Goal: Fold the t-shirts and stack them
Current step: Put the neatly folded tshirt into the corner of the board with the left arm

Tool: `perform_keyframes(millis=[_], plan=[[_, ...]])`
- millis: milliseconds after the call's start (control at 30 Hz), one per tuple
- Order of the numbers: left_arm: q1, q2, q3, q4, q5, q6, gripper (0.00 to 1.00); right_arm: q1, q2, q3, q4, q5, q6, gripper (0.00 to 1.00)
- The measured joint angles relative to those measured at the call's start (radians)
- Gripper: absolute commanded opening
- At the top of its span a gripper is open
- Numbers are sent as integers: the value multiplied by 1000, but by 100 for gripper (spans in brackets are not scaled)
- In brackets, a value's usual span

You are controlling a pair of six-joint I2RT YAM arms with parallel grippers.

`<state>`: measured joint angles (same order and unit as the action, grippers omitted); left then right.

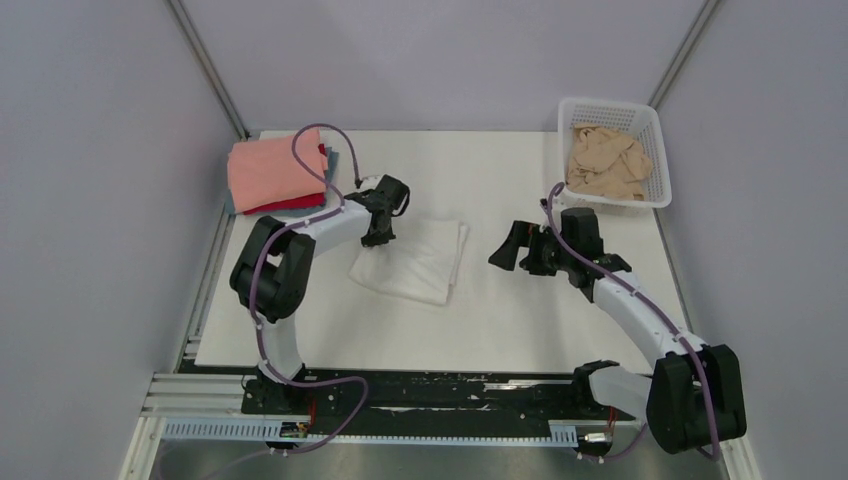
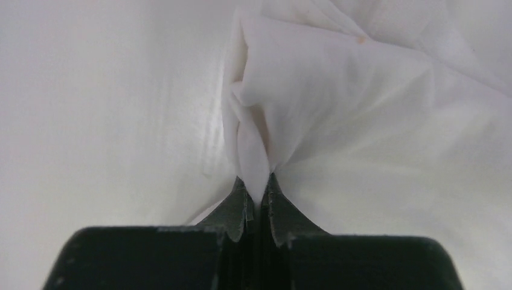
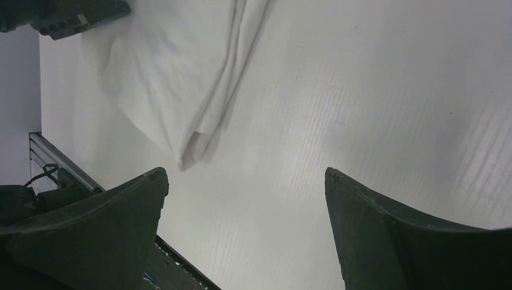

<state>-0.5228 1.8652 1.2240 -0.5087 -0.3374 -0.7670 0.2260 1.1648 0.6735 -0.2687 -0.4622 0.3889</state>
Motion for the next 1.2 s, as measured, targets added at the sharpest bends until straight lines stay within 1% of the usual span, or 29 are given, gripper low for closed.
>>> perform_keyframes(millis=[100, 233, 367, 533, 633, 733, 867, 967, 1067, 1200], plan=[[7, 21, 58, -26, -174, 110, 0, -3, -29, -8, -15, 19, -10, 100], [49, 21, 111, 35, -319, 322, 0, -5, -64, -16, -26, 46, -21, 100], [122, 21, 167, 123, -381, 500, 0, -5, -79, -20, -27, 76, -27, 100], [212, 21, 195, 283, -416, 698, 0, -5, -74, -20, -28, 105, -32, 100], [253, 21, 220, 313, -415, 761, 0, -5, -45, -20, -27, 119, -34, 100], [279, 21, 276, 335, -418, 820, 0, -5, -8, -20, -29, 132, -35, 100], [286, 20, 346, 385, -429, 901, 0, -5, 14, -20, -30, 140, -35, 100], [288, 20, 402, 393, -435, 948, 0, -5, 14, -20, -29, 143, -35, 100], [288, 18, 437, 393, -435, 960, 0, -5, 17, -20, -29, 151, -36, 100], [290, 16, 495, 346, -424, 952, 0, -5, 27, -20, -29, 158, -36, 100]])
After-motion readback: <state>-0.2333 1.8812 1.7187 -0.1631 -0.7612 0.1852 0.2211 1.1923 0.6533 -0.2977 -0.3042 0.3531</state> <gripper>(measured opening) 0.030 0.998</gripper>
